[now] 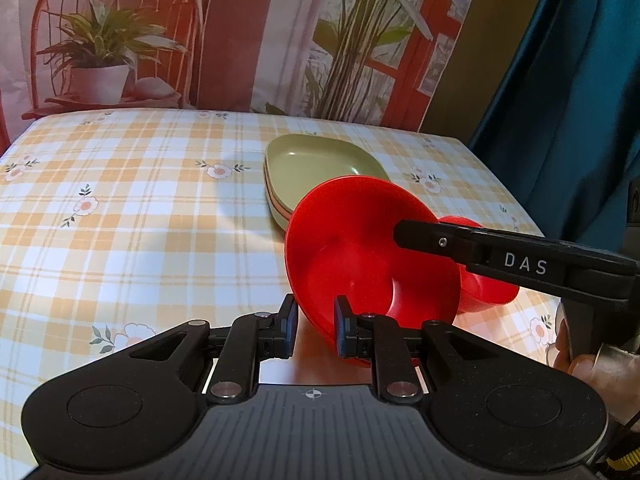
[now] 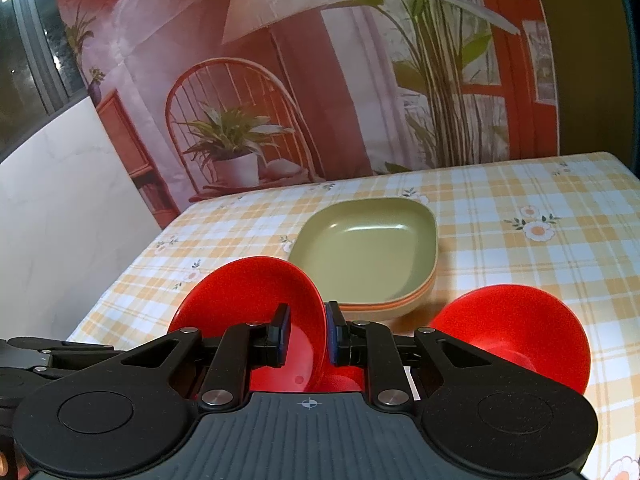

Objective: Organize plates and bowls

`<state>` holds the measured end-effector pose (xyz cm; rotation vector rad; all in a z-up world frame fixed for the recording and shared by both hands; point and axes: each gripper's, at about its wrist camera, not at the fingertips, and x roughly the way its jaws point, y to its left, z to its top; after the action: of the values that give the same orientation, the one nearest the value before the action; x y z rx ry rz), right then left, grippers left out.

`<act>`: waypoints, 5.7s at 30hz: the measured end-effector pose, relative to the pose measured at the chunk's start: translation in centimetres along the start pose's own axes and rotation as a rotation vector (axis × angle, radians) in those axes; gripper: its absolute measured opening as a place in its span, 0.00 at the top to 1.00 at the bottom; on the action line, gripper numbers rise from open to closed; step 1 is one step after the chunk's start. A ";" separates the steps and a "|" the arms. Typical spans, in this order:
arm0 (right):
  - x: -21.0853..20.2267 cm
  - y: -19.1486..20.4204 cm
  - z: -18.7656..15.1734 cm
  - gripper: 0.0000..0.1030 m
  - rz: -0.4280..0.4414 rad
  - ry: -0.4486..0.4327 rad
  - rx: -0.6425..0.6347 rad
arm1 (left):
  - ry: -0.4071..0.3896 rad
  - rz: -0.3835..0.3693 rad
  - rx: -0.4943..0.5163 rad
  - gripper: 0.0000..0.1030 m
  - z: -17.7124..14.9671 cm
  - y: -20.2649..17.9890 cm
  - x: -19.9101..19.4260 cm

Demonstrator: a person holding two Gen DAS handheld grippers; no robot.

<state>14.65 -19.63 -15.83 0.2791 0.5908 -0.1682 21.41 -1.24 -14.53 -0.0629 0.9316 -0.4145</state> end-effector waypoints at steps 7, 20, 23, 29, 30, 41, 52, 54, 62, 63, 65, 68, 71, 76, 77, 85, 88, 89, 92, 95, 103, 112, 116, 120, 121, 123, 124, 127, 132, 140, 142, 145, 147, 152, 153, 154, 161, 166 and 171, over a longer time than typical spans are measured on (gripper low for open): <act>-0.1 -0.4 -0.3 0.82 -0.011 0.005 0.004 | 0.023 -0.004 0.020 0.80 0.0 -0.4 0.6; 0.1 -1.1 -0.7 0.82 -0.030 0.017 0.008 | 0.052 -0.016 0.046 0.80 0.1 -0.5 1.4; 0.1 -1.3 -0.8 0.82 -0.042 0.021 0.007 | 0.063 -0.019 0.059 0.80 0.1 -0.8 1.9; 0.3 -1.7 -1.3 0.82 -0.058 0.031 0.010 | 0.065 -0.019 0.064 0.80 0.3 -0.8 2.2; 0.3 -1.8 -1.3 0.82 -0.058 0.031 0.011 | 0.065 -0.020 0.062 0.80 0.3 -0.7 2.2; 0.7 -1.5 -1.7 0.77 -0.094 0.027 -0.059 | 0.076 -0.015 0.054 0.80 0.1 -0.6 2.6; 0.2 -0.2 -1.9 0.47 -0.143 -0.013 -0.170 | -0.001 0.040 0.084 0.63 0.5 -1.0 1.8; 0.0 0.0 -1.8 0.36 -0.148 -0.024 -0.189 | -0.040 0.062 0.092 0.47 0.7 -1.2 1.2; -1.1 -1.1 -1.2 0.06 -0.197 -0.074 -0.171 | -0.157 0.142 0.111 0.08 1.5 -1.8 -0.4; -1.3 -1.2 -1.1 0.03 -0.207 -0.080 -0.173 | -0.160 0.140 0.112 0.07 1.5 -1.9 -0.4; -1.5 -1.4 -1.0 0.01 -0.227 -0.087 -0.181 | -0.155 0.141 0.117 0.05 1.7 -2.1 -0.4; -1.9 -1.6 -0.9 0.00 -0.244 -0.095 -0.191 | -0.151 0.154 0.133 0.05 1.9 -2.6 -0.2; -2.2 -1.8 -0.8 0.00 -0.253 -0.093 -0.195 | -0.145 0.151 0.138 0.04 1.9 -2.9 -0.2; -2.9 -2.4 -0.3 0.00 -0.260 -0.080 -0.228 | -0.162 0.147 0.127 0.04 2.5 -3.5 -0.3; -3.1 -2.6 -0.3 0.00 -0.267 -0.078 -0.239 | -0.165 0.144 0.126 0.04 2.6 -3.7 -0.2; -4.5 -4.7 -0.4 0.00 -0.302 -0.047 -0.256 | -0.159 0.124 0.149 0.04 3.2 -5.7 0.5; -5.1 -5.7 -0.7 0.00 -0.302 -0.044 -0.237 | -0.155 0.112 0.168 0.04 3.3 -6.7 0.8; -5.2 -6.0 -0.8 0.00 -0.302 -0.042 -0.232 | -0.153 0.107 0.175 0.04 3.3 -7.0 0.9; -5.6 -6.7 -1.2 0.00 -0.302 -0.032 -0.216 | -0.145 0.090 0.185 0.04 3.3 -7.8 1.4; -5.9 -7.4 -1.6 0.01 -0.303 -0.027 -0.204 | -0.132 0.074 0.193 0.04 3.4 -8.3 2.1; -6.0 -9.3 -1.9 0.20 -0.290 -0.004 -0.150 | -0.103 0.016 0.221 0.09 3.6 -9.6 3.6; -5.7 -10.5 -2.6 0.52 -0.270 0.046 -0.079 | 0.002 -0.078 0.236 0.61 3.9 -11.0 6.9; -5.5 -11.0 -2.7 0.57 -0.257 0.055 -0.053 | 0.055 -0.081 0.214 0.70 3.9 -11.1 8.5; -5.2 -11.3 -2.7 0.64 -0.243 0.066 -0.039 | 0.099 -0.069 0.206 0.74 3.9 -11.1 9.7; -5.1 -11.4 -2.7 0.68 -0.239 0.069 -0.032 | 0.107 -0.068 0.211 0.74 3.8 -11.1 9.9; -4.8 -11.6 -2.7 0.73 -0.229 0.080 -0.020 | 0.117 -0.070 0.224 0.80 3.7 -11.2 10.2; -4.7 -11.6 -2.7 0.76 -0.226 0.083 -0.019 | 0.123 -0.072 0.229 0.83 3.6 -11.2 10.4; -4.5 -11.7 -2.6 0.76 -0.234 0.085 -0.019 | 0.111 -0.070 0.250 0.84 3.6 -11.3 10.5; -4.3 -11.8 -2.3 0.77 -0.237 0.086 -0.010 | 0.110 -0.073 0.245 0.84 3.7 -11.3 10.7; -4.4 -11.3 -1.6 0.77 -0.238 0.071 -0.018 | 0.089 -0.065 0.226 0.84 3.9 -11.2 10.2; -4.5 -11.2 -1.4 0.77 -0.241 0.067 -0.021 | 0.082 -0.065 0.224 0.84 4.0 -11.3 10.0; -4.7 -11.0 -1.1 0.77 -0.244 0.061 -0.026 | 0.070 -0.067 0.223 0.84 4.1 -11.3 9.7; -4.9 -10.8 -0.9 0.77 -0.246 0.056 -0.031 | 0.062 -0.068 0.223 0.84 4.1 -11.3 9.4; -5.3 -10.3 -0.3 0.77 -0.249 0.041 -0.043 | 0.035 -0.069 0.220 0.84 4.4 -11.3 8.6; -5.4 -10.2 -0.1 0.77 -0.249 0.038 -0.046 | 0.028 -0.069 0.220 0.84 4.4 -11.2 8.4; -5.4 -10.0 0.0 0.77 -0.250 0.036 -0.052 | 0.021 -0.069 0.221 0.84 4.4 -11.2 8.1; -5.6 -8.9 0.7 0.77 -0.237 0.008 -0.088 | -0.041 -0.067 0.228 0.84 4.7 -10.8 6.0; -5.3 -7.6 1.0 0.77 -0.223 0.007 -0.103 | -0.071 -0.060 0.218 0.84 4.9 -10.0 4.7; -5.0 -6.3 1.3 0.77 -0.214 0.008 -0.121 | -0.099 -0.060 0.203 0.84 4.8 -9.3 3.4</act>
<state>9.73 -25.63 -13.31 0.0992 0.6362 -0.3360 24.08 -11.64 -12.14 0.0732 0.7873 -0.5550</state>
